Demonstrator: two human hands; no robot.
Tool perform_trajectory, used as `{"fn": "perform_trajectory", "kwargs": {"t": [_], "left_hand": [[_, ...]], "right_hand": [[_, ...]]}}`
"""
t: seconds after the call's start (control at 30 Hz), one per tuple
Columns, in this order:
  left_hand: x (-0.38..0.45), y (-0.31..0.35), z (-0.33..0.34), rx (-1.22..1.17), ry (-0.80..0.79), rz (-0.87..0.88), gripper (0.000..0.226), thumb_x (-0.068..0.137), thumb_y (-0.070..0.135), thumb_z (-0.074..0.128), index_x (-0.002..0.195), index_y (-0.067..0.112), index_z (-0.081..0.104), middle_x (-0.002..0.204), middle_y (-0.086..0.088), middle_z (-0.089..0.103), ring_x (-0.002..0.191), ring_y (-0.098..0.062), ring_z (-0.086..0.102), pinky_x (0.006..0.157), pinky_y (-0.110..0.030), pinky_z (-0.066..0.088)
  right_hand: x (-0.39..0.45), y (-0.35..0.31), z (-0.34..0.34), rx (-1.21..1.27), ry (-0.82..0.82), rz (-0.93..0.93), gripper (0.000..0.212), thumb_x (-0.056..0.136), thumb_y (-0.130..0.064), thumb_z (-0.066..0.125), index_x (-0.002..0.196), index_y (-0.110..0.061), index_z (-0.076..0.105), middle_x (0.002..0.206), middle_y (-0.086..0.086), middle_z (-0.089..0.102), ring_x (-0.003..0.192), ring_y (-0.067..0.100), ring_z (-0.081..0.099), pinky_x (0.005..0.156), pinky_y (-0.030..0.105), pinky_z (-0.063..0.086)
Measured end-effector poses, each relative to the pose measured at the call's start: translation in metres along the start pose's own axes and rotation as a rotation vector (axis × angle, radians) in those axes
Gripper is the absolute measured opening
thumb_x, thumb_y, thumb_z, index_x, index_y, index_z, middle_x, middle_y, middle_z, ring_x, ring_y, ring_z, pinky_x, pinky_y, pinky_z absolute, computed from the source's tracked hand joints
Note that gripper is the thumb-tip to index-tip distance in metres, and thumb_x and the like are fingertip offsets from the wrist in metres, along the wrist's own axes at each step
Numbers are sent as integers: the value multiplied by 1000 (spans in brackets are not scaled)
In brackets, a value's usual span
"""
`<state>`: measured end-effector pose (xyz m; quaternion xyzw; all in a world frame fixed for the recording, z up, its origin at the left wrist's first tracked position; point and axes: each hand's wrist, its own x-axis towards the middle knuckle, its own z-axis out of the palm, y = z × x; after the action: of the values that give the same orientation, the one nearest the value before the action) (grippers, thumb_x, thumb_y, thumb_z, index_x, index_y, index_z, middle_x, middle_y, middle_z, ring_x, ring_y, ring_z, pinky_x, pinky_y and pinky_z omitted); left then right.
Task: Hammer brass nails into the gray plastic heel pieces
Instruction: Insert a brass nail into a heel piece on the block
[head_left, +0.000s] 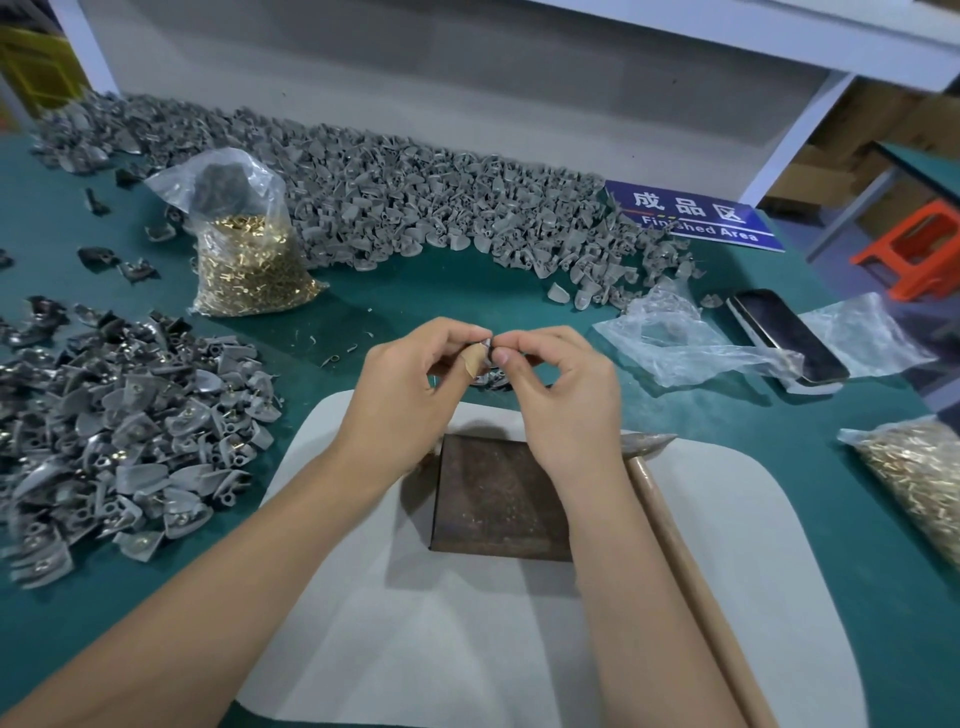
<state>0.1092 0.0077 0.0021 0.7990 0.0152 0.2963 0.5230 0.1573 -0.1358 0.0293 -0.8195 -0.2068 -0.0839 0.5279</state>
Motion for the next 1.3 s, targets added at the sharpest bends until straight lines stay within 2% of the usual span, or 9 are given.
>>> {"fn": "perform_trajectory", "kwargs": {"t": [0.17,0.33,0.5,0.67,0.83,0.97,1.07,1.13,1.3], "left_hand": [[0,6,-2,100,-2,75,13,97,11,68,109,11,74,92,9,75,87,-3,70,80,-24,57],[1,6,-3,89,-14,123,13,97,9,68,109,10,74,91,5,76,84,-7,71,79,-25,58],[5,1,-3,-94,-6,21,16,97,19,69,108,30,71,95,16,76,86,-7,74,79,-20,57],[5,2,-1,-157,-7,-34,19,97,22,69,106,39,70,96,15,76,86,-9,74,78,-22,58],[3,5,-3,-80,-14,12,15,97,15,69,106,26,72,96,16,75,88,-7,74,81,-23,58],[3,13,-1,-202,15,-61,17,97,11,69,103,26,70,96,13,76,86,-6,73,78,-18,56],[3,15,2,-275,27,-113,12,97,10,69,102,20,71,93,6,77,84,-13,75,77,-24,59],[1,16,3,-299,11,-133,9,97,10,68,102,17,71,94,2,77,84,-16,75,79,-29,60],[0,15,0,-297,-53,-106,12,97,8,67,102,19,71,95,4,77,82,-14,74,77,-24,59]], "right_hand": [[0,2,-1,-79,-10,28,12,93,-15,75,97,-25,80,92,-8,67,87,9,64,79,31,53],[1,3,-2,2,-9,34,13,91,-11,76,96,-23,81,90,-6,70,85,6,65,77,16,48],[0,1,-1,98,18,9,11,92,-12,76,96,-21,78,89,-4,74,86,11,67,80,21,51],[-1,1,-2,86,31,-9,11,91,-13,76,91,-24,78,88,-7,74,86,10,67,78,15,49],[-3,0,0,28,30,-65,8,90,-7,74,87,-14,77,85,-1,69,81,12,62,76,15,45],[-3,-3,-3,78,63,-92,9,89,-5,76,85,-13,78,83,0,68,78,12,61,74,14,44],[-3,-5,-3,120,68,-76,10,89,-5,75,83,-12,78,82,2,69,77,14,62,74,16,45],[-3,-5,-3,129,62,-58,10,89,-4,75,83,-12,79,83,3,69,77,16,62,74,19,47],[-2,-2,-10,138,-21,20,10,90,-7,75,86,-13,81,84,-1,69,80,15,64,68,37,57]]}}
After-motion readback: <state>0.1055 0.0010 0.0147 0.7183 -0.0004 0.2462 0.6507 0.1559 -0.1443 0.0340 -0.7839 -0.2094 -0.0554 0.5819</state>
